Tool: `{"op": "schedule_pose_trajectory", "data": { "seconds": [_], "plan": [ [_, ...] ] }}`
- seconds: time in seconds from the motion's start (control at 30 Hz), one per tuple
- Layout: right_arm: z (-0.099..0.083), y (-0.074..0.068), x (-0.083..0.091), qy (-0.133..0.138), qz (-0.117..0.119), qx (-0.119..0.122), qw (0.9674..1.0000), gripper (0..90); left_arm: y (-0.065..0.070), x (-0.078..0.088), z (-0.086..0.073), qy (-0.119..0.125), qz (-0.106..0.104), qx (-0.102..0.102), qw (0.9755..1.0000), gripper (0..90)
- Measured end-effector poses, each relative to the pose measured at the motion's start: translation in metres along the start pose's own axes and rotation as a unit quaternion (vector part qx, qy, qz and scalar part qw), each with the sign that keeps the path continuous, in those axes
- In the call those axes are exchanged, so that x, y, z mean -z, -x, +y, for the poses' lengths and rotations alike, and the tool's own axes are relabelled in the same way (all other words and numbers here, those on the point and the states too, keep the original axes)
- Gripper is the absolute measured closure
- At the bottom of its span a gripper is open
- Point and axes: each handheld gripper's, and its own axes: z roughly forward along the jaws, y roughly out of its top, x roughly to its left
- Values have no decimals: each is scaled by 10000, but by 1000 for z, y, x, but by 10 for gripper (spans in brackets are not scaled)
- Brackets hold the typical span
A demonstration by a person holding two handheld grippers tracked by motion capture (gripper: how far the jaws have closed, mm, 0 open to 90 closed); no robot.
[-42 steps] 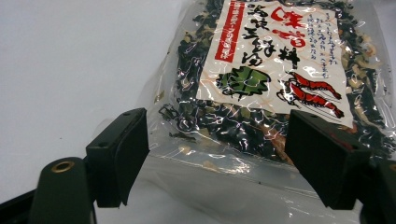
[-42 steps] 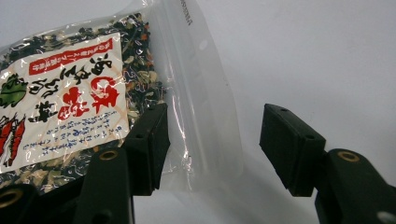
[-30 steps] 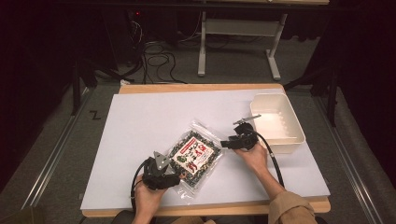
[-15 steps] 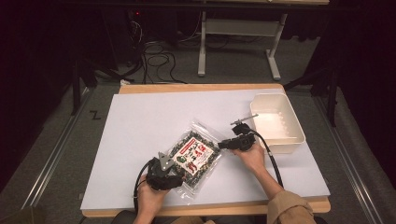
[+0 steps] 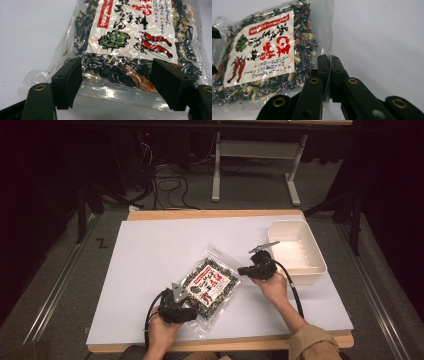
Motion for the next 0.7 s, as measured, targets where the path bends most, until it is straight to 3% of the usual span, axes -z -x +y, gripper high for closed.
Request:
{"op": "schedule_pose_trajectory", "data": {
  "seconds": [0.13,0.2,0.3,0.4,0.7],
  "plan": [
    [7,-1,19,133,-172,108,9997,898,-1,2,1,2,13,48,10000,226],
    [16,1,42,281,-321,160,9990,898,-5,5,0,122,-3,186,9998,224],
    [22,3,58,356,-444,222,9981,898,-8,5,0,103,-27,297,9995,219],
    [29,4,72,442,-566,282,9970,898,-7,4,0,17,-40,236,9997,219],
    [50,-2,106,703,-564,366,9953,898,-7,2,-1,-46,-48,253,9997,222]
  ]
}}
